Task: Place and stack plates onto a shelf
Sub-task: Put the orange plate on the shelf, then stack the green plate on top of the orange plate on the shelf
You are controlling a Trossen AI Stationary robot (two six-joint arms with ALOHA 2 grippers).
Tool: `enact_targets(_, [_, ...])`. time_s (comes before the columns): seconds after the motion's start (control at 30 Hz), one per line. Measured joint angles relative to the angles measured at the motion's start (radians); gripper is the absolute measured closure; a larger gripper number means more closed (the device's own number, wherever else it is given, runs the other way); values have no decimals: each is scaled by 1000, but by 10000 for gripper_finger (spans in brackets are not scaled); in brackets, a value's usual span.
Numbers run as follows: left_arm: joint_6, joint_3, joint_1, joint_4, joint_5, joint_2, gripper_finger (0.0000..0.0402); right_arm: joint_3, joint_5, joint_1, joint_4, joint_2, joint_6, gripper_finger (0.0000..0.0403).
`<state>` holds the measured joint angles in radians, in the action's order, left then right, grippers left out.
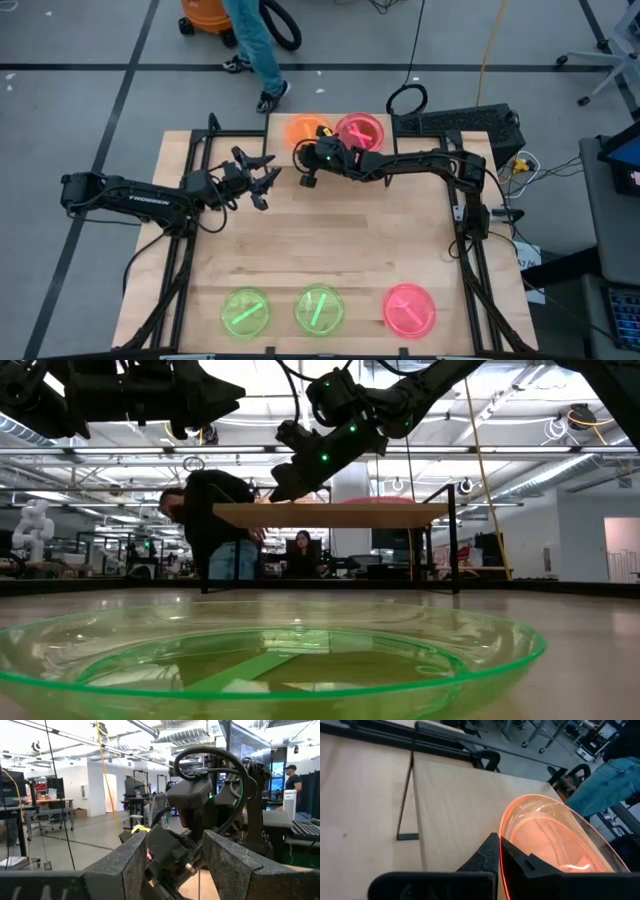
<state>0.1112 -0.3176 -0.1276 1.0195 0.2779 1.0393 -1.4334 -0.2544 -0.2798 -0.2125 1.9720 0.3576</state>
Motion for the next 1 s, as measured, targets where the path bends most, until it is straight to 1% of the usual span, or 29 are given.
enact_targets(0.13, [0,0,0,0,0,0,204,0,75,0,-16,0,-3,403])
enact_targets(0.2, [0,0,0,0,0,0,204,0,91,1,-23,0,-9,403])
enact_targets(0.47, [0,0,0,0,0,0,204,0,101,3,-22,0,-22,399])
enact_targets(0.8, [0,0,0,1,0,0,204,0,102,3,-28,0,-23,342])
enact_targets(1.0, [0,0,1,1,0,0,204,1,102,19,-71,-12,0,324])
